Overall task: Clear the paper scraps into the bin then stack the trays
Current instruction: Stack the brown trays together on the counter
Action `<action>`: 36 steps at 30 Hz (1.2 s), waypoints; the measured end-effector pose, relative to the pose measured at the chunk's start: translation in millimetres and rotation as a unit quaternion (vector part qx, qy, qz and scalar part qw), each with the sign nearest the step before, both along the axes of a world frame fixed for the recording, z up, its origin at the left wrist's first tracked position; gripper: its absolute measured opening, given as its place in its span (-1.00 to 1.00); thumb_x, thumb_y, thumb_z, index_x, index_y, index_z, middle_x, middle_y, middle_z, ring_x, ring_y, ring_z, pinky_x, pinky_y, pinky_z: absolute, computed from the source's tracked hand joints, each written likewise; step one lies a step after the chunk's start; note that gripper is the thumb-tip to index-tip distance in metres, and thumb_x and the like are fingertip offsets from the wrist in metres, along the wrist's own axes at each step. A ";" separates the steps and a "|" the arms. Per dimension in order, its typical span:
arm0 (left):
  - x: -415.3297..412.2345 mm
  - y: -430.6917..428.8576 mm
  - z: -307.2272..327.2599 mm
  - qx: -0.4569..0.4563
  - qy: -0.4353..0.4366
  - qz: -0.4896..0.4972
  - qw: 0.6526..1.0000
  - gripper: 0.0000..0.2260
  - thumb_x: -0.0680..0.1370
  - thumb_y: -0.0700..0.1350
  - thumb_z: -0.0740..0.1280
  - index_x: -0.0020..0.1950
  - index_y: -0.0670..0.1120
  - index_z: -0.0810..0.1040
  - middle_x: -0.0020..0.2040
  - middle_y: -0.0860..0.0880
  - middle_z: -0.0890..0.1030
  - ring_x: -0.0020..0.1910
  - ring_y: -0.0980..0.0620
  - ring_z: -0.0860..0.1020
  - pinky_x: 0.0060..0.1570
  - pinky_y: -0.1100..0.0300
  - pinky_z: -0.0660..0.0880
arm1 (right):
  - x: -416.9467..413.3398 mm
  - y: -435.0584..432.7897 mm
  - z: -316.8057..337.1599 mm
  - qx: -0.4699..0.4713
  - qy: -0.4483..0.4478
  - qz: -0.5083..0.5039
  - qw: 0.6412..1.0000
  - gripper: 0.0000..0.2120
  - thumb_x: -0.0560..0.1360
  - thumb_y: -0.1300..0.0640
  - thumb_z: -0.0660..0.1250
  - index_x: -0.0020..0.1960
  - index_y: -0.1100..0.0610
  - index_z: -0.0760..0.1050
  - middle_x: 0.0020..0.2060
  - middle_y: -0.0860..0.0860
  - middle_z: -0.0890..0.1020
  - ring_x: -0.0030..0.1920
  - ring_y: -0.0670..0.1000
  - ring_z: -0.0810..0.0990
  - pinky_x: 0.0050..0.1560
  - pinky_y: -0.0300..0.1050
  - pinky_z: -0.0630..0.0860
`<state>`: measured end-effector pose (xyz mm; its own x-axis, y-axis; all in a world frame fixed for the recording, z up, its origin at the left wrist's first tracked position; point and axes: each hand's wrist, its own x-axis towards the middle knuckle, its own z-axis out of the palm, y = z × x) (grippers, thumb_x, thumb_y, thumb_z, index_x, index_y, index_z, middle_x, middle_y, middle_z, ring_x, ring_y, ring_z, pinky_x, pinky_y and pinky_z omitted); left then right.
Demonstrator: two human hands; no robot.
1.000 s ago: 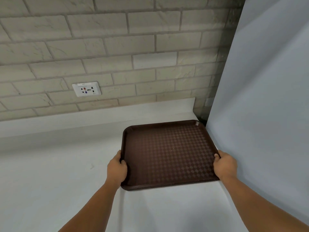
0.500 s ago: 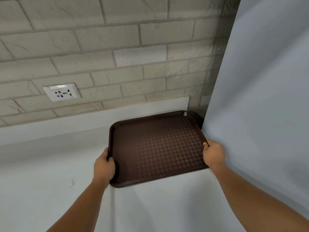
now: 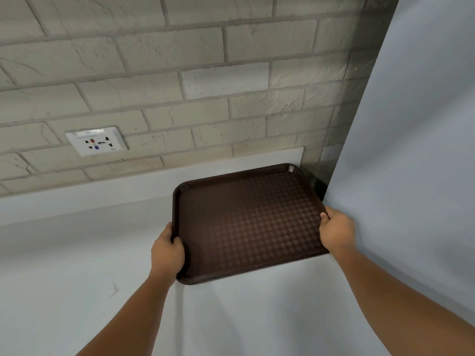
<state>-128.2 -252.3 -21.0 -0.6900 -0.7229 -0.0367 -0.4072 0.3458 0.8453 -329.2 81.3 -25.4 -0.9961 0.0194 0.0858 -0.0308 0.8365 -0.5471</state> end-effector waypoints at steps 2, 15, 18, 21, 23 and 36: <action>1.0 0.4 1.9 0.003 0.001 -0.006 1.000 -0.50 0.53 -0.34 0.09 0.38 0.04 0.47 0.09 0.01 0.63 0.03 -0.07 0.57 0.11 0.00 0.52 | -2.2 -0.5 -0.5 0.045 -0.010 0.005 0.999 -0.68 0.66 0.11 0.10 0.23 0.19 0.54 0.08 0.19 0.63 0.07 0.24 0.58 0.12 0.01 0.49; 25.7 -36.3 4.0 -0.078 -0.097 -0.084 0.989 -0.67 0.66 -0.03 0.14 0.33 -0.12 0.50 0.19 -0.14 0.63 0.16 -0.17 0.56 0.17 -0.01 0.47 | 55.3 -28.0 10.1 0.112 0.113 0.018 0.987 -0.62 0.55 0.04 0.23 0.30 0.17 0.50 0.27 0.16 0.53 0.27 0.20 0.45 0.28 0.17 0.42; 53.5 -55.5 11.2 -0.138 -0.110 -0.096 0.980 -0.69 0.67 -0.07 0.17 0.32 -0.14 0.55 0.26 -0.12 0.60 0.24 -0.16 0.53 0.24 0.05 0.42 | 91.8 -54.9 24.3 0.088 0.155 0.051 0.983 -0.67 0.55 0.07 0.26 0.26 0.16 0.56 0.26 0.12 0.55 0.29 0.17 0.45 0.29 0.17 0.42; 89.3 -87.0 16.3 -0.204 -0.127 -0.135 0.961 -0.78 0.64 -0.18 0.24 0.18 -0.08 0.65 0.20 -0.07 0.61 0.19 -0.10 0.53 0.14 0.14 0.44 | 136.9 -86.8 35.4 0.044 0.171 0.101 0.979 -0.72 0.55 0.11 0.29 0.21 0.16 0.59 0.21 0.09 0.58 0.26 0.12 0.48 0.27 0.13 0.45; 111.8 -109.3 16.5 -0.216 -0.152 -0.162 0.951 -0.81 0.61 -0.19 0.28 0.10 -0.06 0.68 0.13 -0.05 0.60 0.14 -0.08 0.53 0.08 0.18 0.42 | 169.2 -109.6 40.9 0.010 0.170 0.138 0.976 -0.72 0.56 0.11 0.29 0.22 0.15 0.58 0.18 0.06 0.60 0.24 0.07 0.49 0.29 0.06 0.45; 161.5 -121.5 5.7 -0.281 -0.171 -0.314 0.890 -0.75 0.48 -0.35 0.24 -0.11 -0.06 0.64 -0.08 -0.04 0.63 -0.09 -0.05 0.57 -0.09 0.19 0.45 | 325.5 -168.9 22.6 -0.038 0.065 0.155 0.985 -0.70 0.56 0.10 0.28 0.28 0.08 0.54 0.23 -0.01 0.56 0.29 -0.05 0.46 0.33 -0.22 0.35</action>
<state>33.3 -373.8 -15.4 -0.9826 -0.1687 -0.0770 -0.1848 0.9260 0.3293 -3.8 -87.6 -2.8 -0.9360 -0.2724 0.2230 -0.3520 0.7334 -0.5816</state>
